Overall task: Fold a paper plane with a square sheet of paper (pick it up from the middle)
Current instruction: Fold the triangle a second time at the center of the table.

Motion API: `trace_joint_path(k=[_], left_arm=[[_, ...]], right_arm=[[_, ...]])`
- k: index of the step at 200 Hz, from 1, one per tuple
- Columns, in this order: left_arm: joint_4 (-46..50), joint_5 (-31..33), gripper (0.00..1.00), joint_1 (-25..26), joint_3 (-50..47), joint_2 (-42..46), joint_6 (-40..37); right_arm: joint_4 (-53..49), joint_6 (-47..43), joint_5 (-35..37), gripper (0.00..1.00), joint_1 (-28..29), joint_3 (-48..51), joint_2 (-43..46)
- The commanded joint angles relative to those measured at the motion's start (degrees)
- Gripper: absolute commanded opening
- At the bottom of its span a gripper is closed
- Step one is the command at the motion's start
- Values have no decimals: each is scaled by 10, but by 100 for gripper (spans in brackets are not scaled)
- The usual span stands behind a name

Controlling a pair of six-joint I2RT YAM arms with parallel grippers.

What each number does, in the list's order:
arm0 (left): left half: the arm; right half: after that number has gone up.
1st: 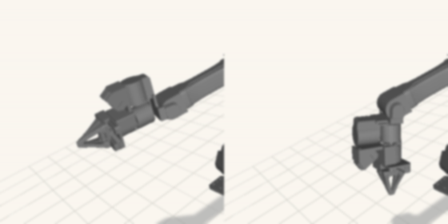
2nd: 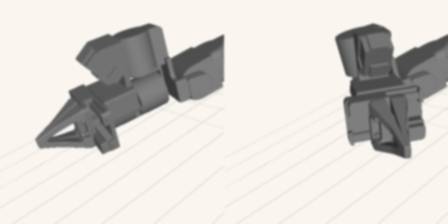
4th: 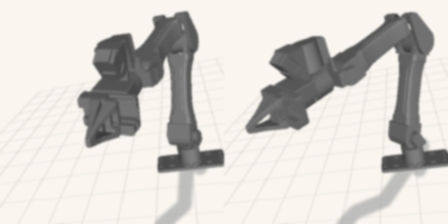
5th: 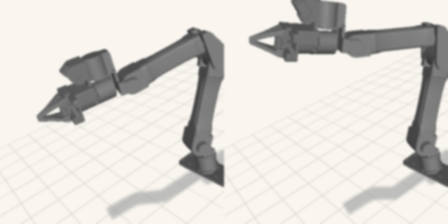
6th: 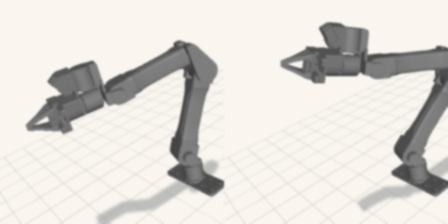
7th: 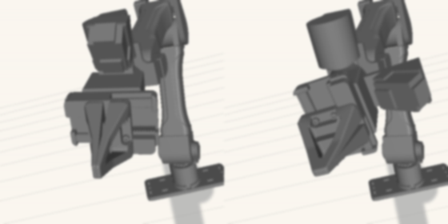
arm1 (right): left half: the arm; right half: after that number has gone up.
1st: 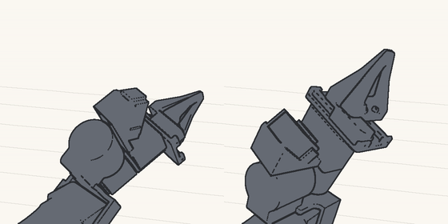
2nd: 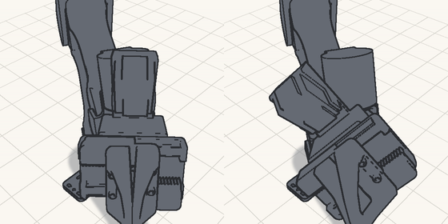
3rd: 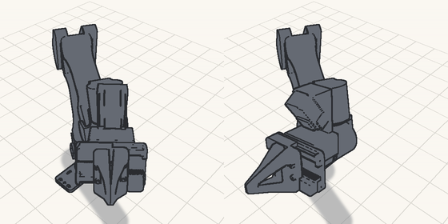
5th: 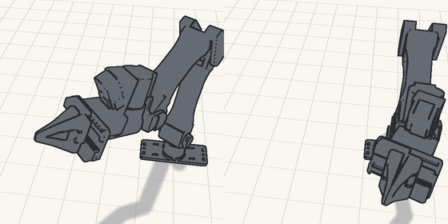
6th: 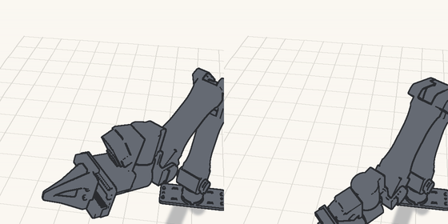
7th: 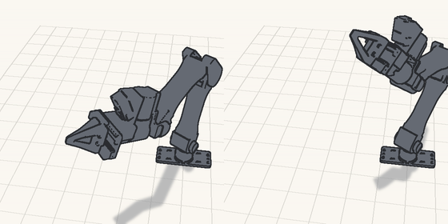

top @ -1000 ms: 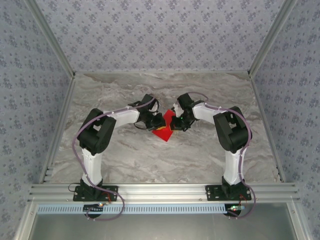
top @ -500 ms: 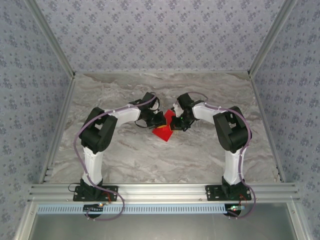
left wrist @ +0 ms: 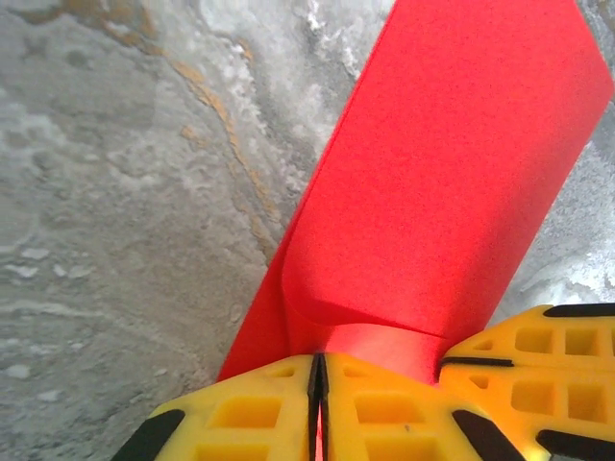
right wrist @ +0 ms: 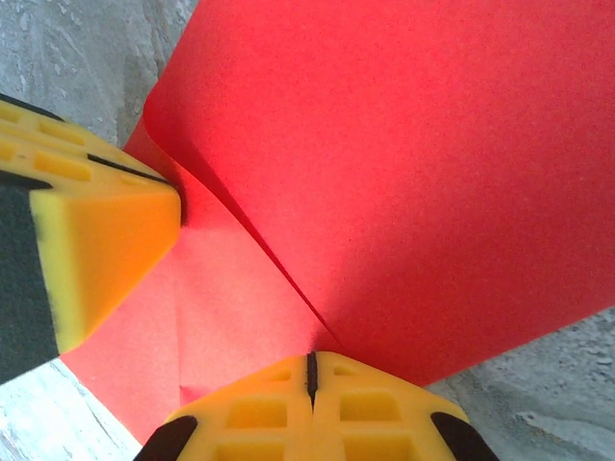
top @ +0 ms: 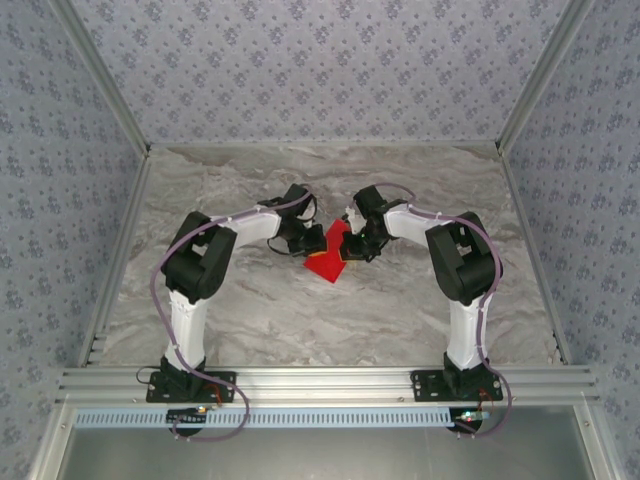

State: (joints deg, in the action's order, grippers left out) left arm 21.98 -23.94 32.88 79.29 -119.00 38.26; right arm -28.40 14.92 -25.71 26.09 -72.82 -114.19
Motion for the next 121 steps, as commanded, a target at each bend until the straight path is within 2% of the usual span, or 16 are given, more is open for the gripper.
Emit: trace_joint_path(k=[1,16,46,70,121], left_arm=[[50,53,13,-24,19,3,-29],[57,48,13,-24,30,22,-38],[28,-14,13,-16,31,41,-35],[5,-39,12,0,21,41,-27],[8,-41,10,12,36,2,-19]], right_arm=[[-57,-15,92,3,0,16,-42],[-55,-13,90,3,-1,17,-40],[-55,-11,85,3,3,11,-40],[-58,-12,83,3,5,7,-42],[-58,-14,80,3,6,2,-48]])
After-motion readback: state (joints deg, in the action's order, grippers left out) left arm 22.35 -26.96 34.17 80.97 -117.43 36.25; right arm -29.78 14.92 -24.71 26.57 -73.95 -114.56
